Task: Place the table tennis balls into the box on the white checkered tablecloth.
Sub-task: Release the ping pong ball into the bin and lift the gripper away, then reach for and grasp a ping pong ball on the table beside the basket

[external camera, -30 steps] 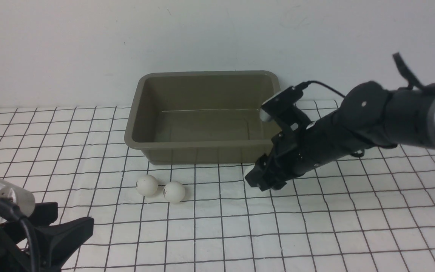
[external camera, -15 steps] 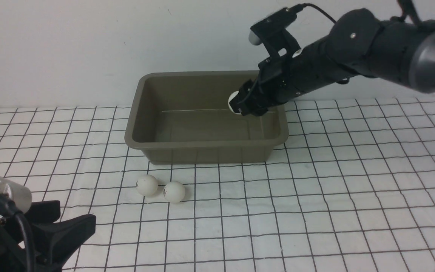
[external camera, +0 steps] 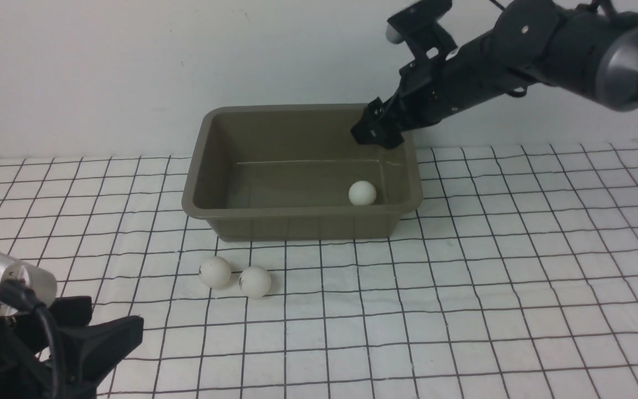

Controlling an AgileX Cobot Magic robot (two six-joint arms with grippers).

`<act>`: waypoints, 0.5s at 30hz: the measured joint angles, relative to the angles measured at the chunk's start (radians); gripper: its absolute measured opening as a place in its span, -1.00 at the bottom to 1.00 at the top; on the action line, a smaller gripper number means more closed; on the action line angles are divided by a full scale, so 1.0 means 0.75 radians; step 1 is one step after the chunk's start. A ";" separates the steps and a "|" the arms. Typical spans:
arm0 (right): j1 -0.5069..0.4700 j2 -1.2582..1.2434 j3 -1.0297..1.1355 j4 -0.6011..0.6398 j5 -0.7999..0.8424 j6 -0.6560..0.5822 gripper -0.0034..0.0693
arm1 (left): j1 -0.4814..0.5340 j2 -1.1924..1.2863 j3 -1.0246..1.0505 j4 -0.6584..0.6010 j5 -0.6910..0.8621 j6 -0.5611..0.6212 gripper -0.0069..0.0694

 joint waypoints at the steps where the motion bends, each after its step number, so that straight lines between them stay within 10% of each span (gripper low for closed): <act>1: 0.000 -0.058 0.000 0.000 0.016 -0.012 0.72 | 0.000 0.065 -0.022 0.001 -0.002 0.005 0.32; 15: 0.132 -0.472 -0.001 0.000 0.233 0.012 0.63 | 0.000 0.784 -0.569 0.260 0.205 -0.051 0.43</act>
